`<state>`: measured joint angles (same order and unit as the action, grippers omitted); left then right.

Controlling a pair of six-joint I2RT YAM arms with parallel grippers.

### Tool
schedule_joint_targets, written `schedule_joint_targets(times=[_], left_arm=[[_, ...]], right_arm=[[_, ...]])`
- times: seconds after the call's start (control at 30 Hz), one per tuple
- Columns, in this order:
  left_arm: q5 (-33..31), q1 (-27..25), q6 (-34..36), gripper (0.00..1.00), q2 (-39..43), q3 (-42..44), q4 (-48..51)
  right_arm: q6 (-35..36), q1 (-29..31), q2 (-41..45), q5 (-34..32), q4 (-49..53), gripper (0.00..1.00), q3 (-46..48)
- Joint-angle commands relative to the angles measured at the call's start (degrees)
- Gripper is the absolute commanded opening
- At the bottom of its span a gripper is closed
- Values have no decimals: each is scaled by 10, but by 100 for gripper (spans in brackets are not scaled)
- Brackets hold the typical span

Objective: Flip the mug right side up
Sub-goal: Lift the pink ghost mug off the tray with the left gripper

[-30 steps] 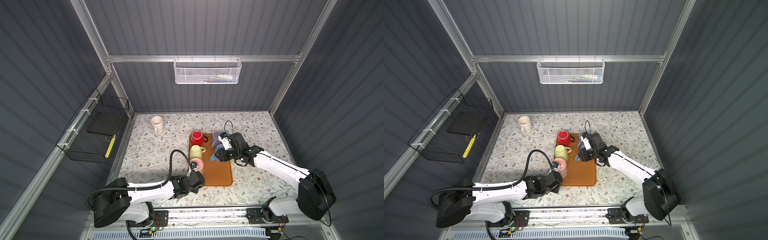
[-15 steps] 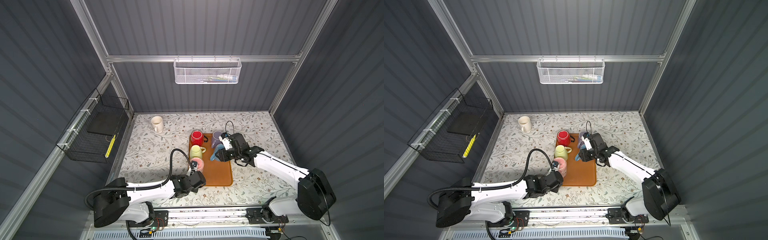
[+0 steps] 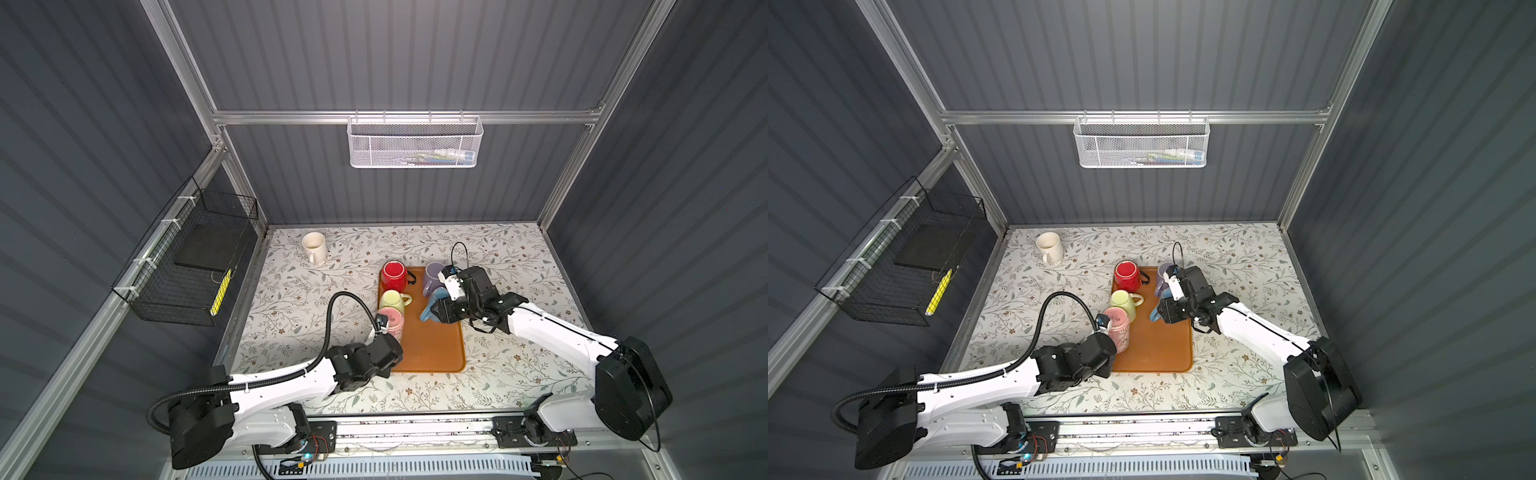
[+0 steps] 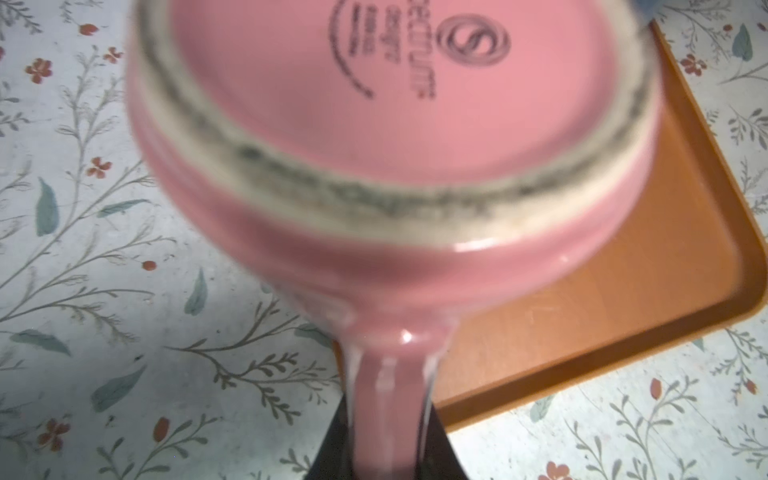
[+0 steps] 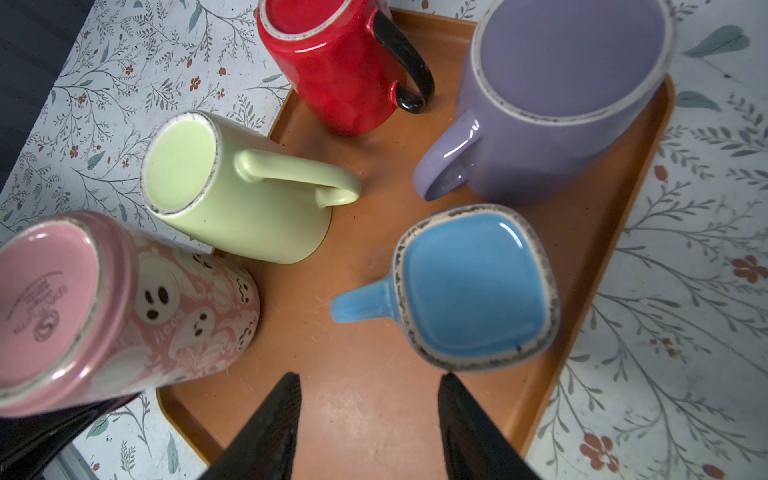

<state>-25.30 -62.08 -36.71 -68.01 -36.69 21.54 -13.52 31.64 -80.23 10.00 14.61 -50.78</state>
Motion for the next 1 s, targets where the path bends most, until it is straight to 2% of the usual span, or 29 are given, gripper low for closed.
schedule_joint_targets(times=[0.0,0.17,0.6,0.97], left_arm=[[-15,19,34,0,25,-29,-23],[-1,36,53,0,41,-35,-41],[36,52,106,0,80,-138,-26],[57,64,128,0,131,-152,-55]], right_arm=[[-5,-5,2,1,0,55,5],[-5,-7,7,0,3,55,6],[-10,-15,9,11,1,55,3],[-26,-31,35,34,-12,55,11]])
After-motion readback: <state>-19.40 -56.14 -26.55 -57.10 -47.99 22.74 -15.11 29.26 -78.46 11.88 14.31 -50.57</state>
